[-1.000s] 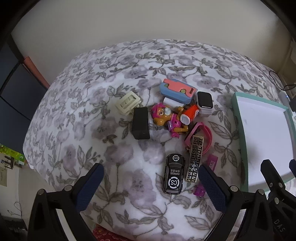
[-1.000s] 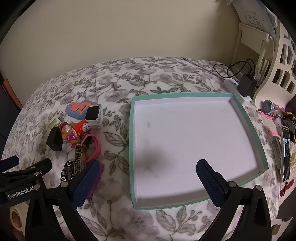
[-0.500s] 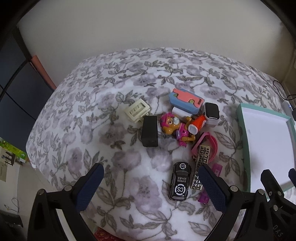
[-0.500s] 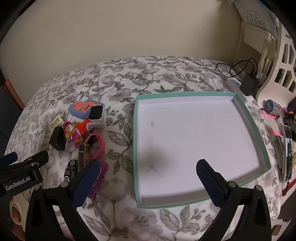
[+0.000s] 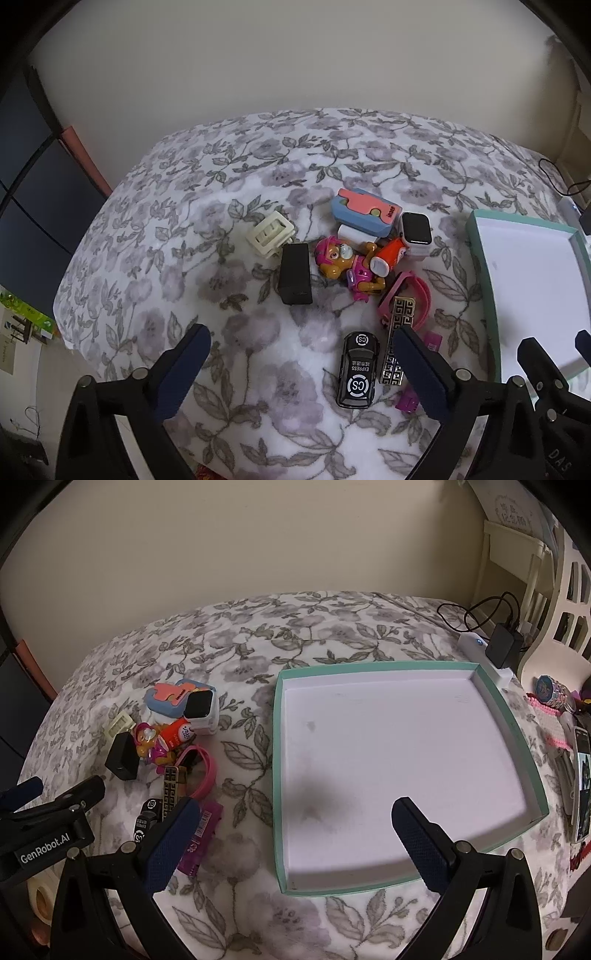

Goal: Organize rigid objects
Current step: 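Move both tools toward the cluster of toys beside the tray, then grasp the black toy car with the left tool while the right tool grasps the purple lighter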

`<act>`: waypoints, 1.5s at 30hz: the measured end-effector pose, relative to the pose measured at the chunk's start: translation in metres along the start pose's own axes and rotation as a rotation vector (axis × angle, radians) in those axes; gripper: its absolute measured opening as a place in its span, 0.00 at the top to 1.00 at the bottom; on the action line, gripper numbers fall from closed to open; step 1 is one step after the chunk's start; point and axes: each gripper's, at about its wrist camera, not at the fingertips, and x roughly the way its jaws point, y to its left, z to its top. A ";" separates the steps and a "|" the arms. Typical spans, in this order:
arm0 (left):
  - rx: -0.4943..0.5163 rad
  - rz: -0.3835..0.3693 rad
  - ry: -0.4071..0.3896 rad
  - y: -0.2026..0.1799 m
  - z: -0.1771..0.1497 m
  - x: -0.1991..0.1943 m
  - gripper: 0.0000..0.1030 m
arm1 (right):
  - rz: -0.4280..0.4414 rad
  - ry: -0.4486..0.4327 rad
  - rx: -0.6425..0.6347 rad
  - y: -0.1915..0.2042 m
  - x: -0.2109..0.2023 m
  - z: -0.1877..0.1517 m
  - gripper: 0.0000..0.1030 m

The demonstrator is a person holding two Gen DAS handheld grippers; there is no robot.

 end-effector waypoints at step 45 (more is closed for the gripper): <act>-0.130 -0.062 0.060 0.033 0.002 0.011 0.08 | 0.098 0.089 -0.071 0.033 0.010 0.002 0.00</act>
